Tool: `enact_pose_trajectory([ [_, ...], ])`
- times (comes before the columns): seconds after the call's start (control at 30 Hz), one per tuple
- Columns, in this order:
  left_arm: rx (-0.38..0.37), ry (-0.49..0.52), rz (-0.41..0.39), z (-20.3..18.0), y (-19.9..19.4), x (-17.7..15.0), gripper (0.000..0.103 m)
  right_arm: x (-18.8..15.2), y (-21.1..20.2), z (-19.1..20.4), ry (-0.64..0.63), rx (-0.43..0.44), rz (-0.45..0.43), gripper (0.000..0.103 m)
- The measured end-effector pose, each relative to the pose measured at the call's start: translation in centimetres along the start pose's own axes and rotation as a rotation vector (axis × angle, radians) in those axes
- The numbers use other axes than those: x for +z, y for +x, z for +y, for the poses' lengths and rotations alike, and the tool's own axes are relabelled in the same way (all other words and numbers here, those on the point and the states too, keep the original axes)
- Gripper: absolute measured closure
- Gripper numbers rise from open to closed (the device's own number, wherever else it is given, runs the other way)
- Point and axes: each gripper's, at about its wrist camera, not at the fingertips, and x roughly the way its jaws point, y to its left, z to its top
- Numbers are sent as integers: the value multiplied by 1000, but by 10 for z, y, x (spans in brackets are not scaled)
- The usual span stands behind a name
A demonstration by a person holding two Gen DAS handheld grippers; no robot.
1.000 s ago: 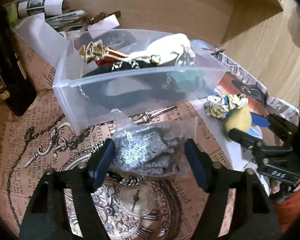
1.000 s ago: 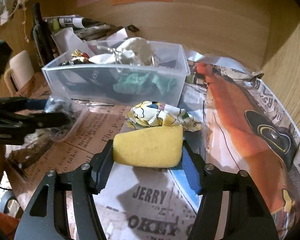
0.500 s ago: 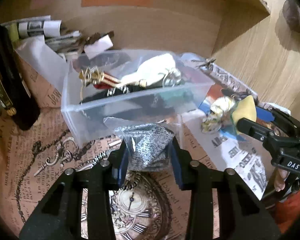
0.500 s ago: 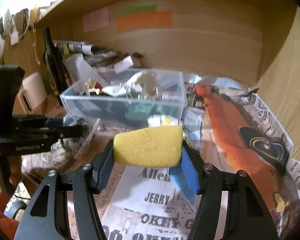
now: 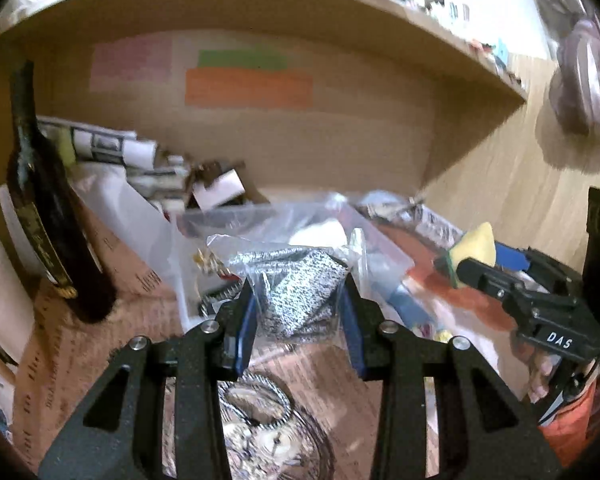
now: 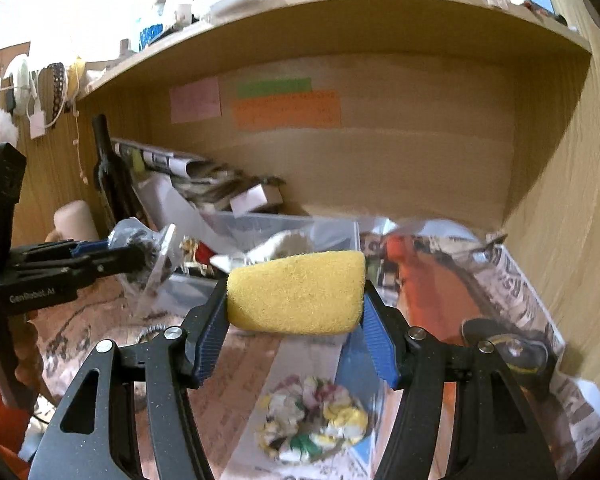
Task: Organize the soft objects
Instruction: 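Place the yellow sponge in the clear box while the left drops the silver pouch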
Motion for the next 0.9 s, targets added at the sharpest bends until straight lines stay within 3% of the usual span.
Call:
enact_pose_trajectory([
  [0.2, 47, -22, -61, 14, -6, 16, 65, 15, 10, 3, 1, 12, -33, 45],
  [0.4, 98, -35, -51, 28, 11, 21, 65, 26, 32, 10, -18, 39, -21, 45],
  [0.67, 125, -59, 24, 41, 43, 16, 65, 25, 77, 25, -42, 96, 78, 45],
  [0.9, 131, -71, 71, 47, 68, 9, 65, 14, 111, 30, -59, 90, 182, 45],
])
